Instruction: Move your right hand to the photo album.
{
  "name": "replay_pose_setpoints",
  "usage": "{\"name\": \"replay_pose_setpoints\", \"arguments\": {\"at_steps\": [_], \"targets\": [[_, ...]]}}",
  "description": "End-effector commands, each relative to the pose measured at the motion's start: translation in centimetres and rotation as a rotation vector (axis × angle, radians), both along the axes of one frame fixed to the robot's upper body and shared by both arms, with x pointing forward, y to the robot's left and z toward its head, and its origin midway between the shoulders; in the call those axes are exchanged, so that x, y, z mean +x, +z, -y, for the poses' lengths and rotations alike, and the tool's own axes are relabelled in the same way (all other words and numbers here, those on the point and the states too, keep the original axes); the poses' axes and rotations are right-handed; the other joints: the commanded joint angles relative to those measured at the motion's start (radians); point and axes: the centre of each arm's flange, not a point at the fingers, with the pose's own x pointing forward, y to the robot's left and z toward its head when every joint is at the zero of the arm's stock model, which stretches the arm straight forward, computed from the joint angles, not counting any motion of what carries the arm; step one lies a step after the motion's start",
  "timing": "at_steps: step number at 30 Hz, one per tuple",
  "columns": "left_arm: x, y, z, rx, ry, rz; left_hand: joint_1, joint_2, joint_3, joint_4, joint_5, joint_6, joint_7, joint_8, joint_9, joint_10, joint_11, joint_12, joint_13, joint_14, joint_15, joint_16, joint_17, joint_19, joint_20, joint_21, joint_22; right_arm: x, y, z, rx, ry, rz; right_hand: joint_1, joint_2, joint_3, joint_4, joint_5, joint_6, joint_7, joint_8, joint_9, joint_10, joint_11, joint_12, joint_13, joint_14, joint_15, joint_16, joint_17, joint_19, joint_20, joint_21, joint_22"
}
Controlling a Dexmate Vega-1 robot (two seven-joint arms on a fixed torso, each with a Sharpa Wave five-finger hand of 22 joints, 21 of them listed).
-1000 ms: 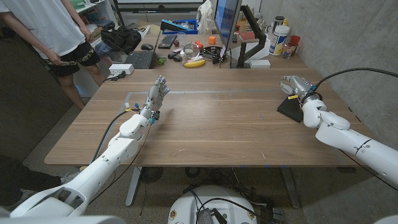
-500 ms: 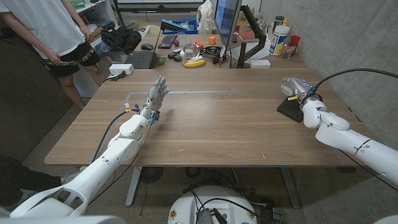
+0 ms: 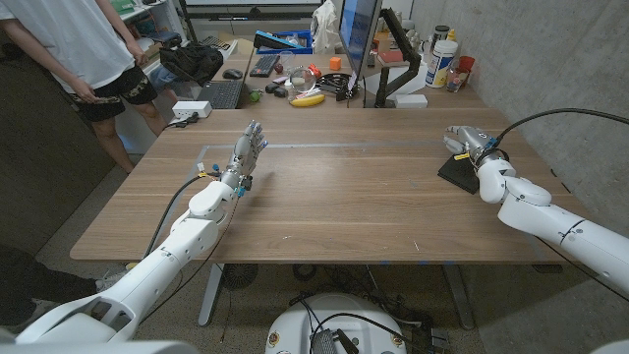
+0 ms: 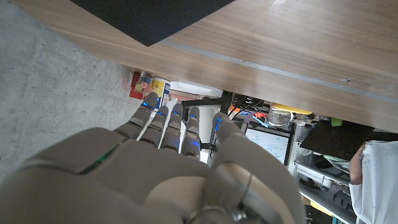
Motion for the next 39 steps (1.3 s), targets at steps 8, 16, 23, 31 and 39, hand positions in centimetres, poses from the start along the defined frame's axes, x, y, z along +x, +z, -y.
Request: {"name": "replay_pose_setpoints", "arguments": {"at_steps": [8,16,23,31,39], "targets": [[0.3,-0.1,-0.5,0.001,0.0,-0.005,0.005,0.09,-0.006,0.002,0.007,-0.058,-0.002,0.006,0.004,-0.015,0.0,0.007,0.004,-0.076,-0.053,0.005,0.004,-0.088,-0.08,-0.001,0.004,0.4,-0.3,-0.3,-0.011,-0.016,-0.028,0.015,0.001,-0.006,0.0,0.004,0.003,-0.004,-0.003,0.004,0.005,-0.003,0.002,0.004,0.01,-0.011,0.004,0.004,0.005,-0.056,-0.004,0.002],[0.4,-0.1,-0.8,0.0,-0.002,-0.008,0.006,0.09,-0.007,0.002,0.007,-0.058,-0.002,0.006,0.004,-0.015,0.0,0.006,0.004,-0.076,-0.053,0.005,0.004,-0.089,-0.08,-0.001,0.004,0.5,-0.3,-0.6,-0.016,-0.021,-0.031,0.016,0.002,-0.007,0.0,0.004,0.002,-0.003,-0.003,0.004,0.006,0.001,0.002,0.004,0.011,-0.011,0.004,0.004,0.006,-0.056,-0.005,0.002],[0.5,-0.2,-1.1,0.0,0.001,-0.01,0.006,0.091,-0.007,0.002,0.007,-0.059,-0.002,0.006,0.004,-0.015,0.0,0.007,0.004,-0.076,-0.053,0.004,0.004,-0.088,-0.079,-0.001,0.004,0.7,-0.3,-0.7,-0.022,-0.027,-0.035,0.017,0.002,-0.009,0.0,0.004,0.002,-0.003,-0.003,0.004,0.005,-0.003,0.002,0.004,0.01,-0.01,0.004,0.004,0.007,-0.055,-0.006,0.002],[0.4,-0.3,-1.2,0.003,-0.001,-0.011,0.006,0.091,-0.007,0.002,0.007,-0.059,-0.002,0.005,0.004,-0.015,0.0,0.007,0.004,-0.077,-0.053,0.004,0.004,-0.089,-0.079,-0.002,0.004,0.7,-0.4,-1.0,-0.03,-0.03,-0.039,0.019,0.003,-0.01,0.0,0.004,0.002,-0.003,-0.002,0.004,0.006,0.0,0.002,0.004,0.011,-0.011,0.004,0.004,0.007,-0.055,-0.007,0.002],[0.1,-0.3,-1.6,0.007,0.004,-0.012,0.006,0.091,-0.008,0.002,0.007,-0.058,-0.002,0.006,0.004,-0.015,0.001,0.007,0.004,-0.075,-0.054,0.005,0.004,-0.088,-0.08,-0.002,0.004,0.7,-0.5,-1.4,-0.043,-0.036,-0.045,0.02,0.003,-0.011,0.0,0.004,0.002,-0.003,-0.002,0.004,0.005,-0.001,0.002,0.004,0.011,-0.011,0.004,0.004,0.008,-0.055,-0.007,0.003]]}}
